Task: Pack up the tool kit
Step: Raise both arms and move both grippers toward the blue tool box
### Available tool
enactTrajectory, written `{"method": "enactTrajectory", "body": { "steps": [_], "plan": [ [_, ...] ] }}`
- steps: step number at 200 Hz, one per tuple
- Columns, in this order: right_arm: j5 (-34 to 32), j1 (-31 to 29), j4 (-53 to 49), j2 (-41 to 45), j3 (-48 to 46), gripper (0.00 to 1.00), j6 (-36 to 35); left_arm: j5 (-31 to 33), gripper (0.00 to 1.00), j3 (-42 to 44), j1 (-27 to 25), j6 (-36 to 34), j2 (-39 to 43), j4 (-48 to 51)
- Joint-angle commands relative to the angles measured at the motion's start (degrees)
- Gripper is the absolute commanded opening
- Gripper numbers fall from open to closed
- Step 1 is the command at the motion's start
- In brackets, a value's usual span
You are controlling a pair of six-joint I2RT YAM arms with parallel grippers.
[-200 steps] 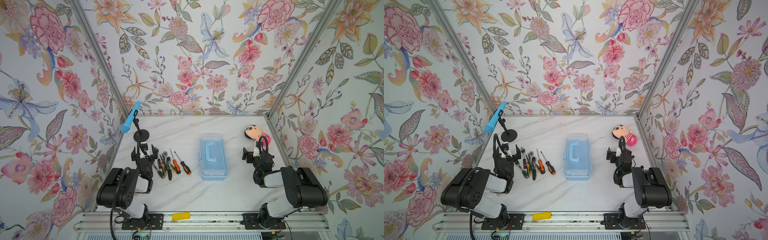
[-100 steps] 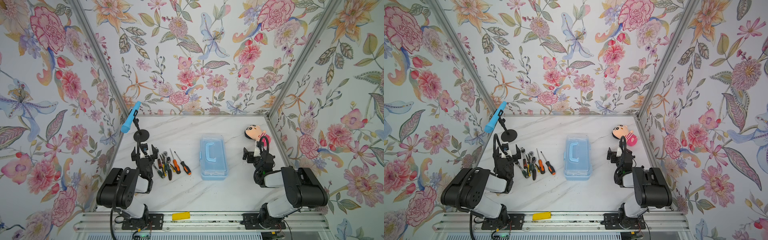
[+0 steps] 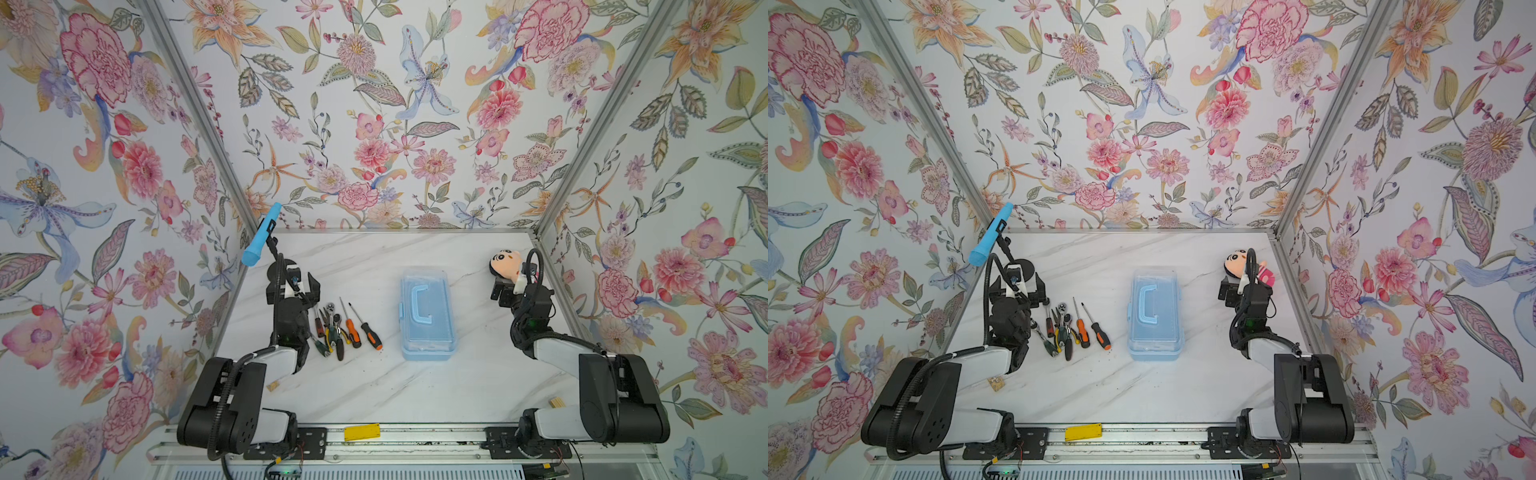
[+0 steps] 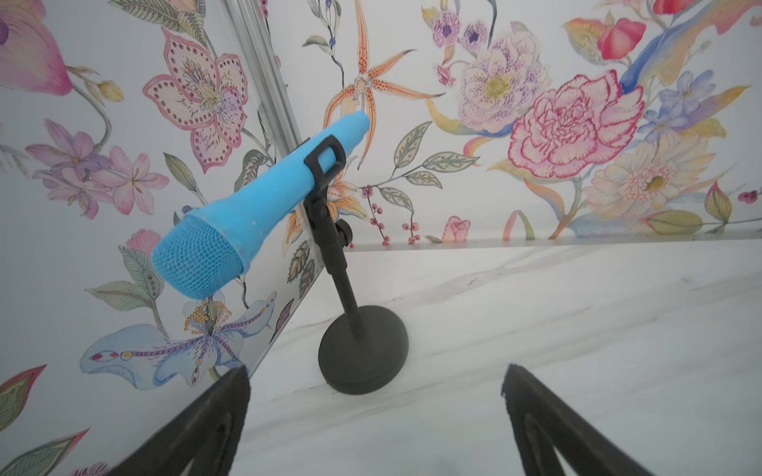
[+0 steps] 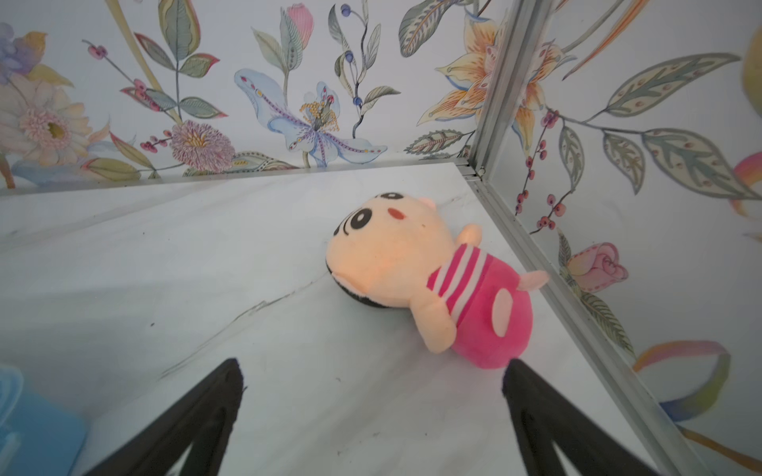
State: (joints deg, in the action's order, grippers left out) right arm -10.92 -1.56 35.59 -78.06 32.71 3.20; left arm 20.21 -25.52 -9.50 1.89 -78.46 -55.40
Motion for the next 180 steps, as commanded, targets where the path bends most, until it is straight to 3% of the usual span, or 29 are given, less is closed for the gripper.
{"method": "enactTrajectory", "body": {
  "steps": [1,33,48,74,91,121,154,180],
  "plan": [
    [-5.4,0.1,-19.7,3.3,8.0,0.99,7.3,3.1,0.99,-10.7,-0.3,9.6,0.0,23.4],
    [-8.8,-8.1,-30.8,4.7,16.3,0.99,8.8,-5.4,0.99,-25.0,-2.9,14.0,-3.5,40.9],
    [-9.5,-12.5,-37.4,4.9,21.0,0.99,10.6,-10.3,0.99,-27.6,-4.6,17.2,-3.1,43.0],
    [-2.1,-18.6,-48.8,2.2,31.5,1.00,15.2,-23.3,0.99,-27.9,-6.0,26.7,-2.4,41.2],
    [-0.1,-23.2,-56.7,-1.6,39.7,0.97,16.1,-27.1,0.98,-27.8,-8.7,29.5,-2.8,40.7],
    [9.4,-26.4,-62.0,-6.2,46.7,0.86,20.6,-28.3,0.94,-28.1,-13.4,30.7,-4.9,42.6],
    [20.4,-26.6,-63.9,-10.7,48.2,0.56,25.7,-30.7,0.91,-27.2,-15.7,33.2,-7.3,41.0],
    [23.5,-27.8,-63.9,-11.6,46.5,0.49,27.0,-30.5,0.90,-26.3,-17.1,34.0,-8.2,40.4]
  ]
}}
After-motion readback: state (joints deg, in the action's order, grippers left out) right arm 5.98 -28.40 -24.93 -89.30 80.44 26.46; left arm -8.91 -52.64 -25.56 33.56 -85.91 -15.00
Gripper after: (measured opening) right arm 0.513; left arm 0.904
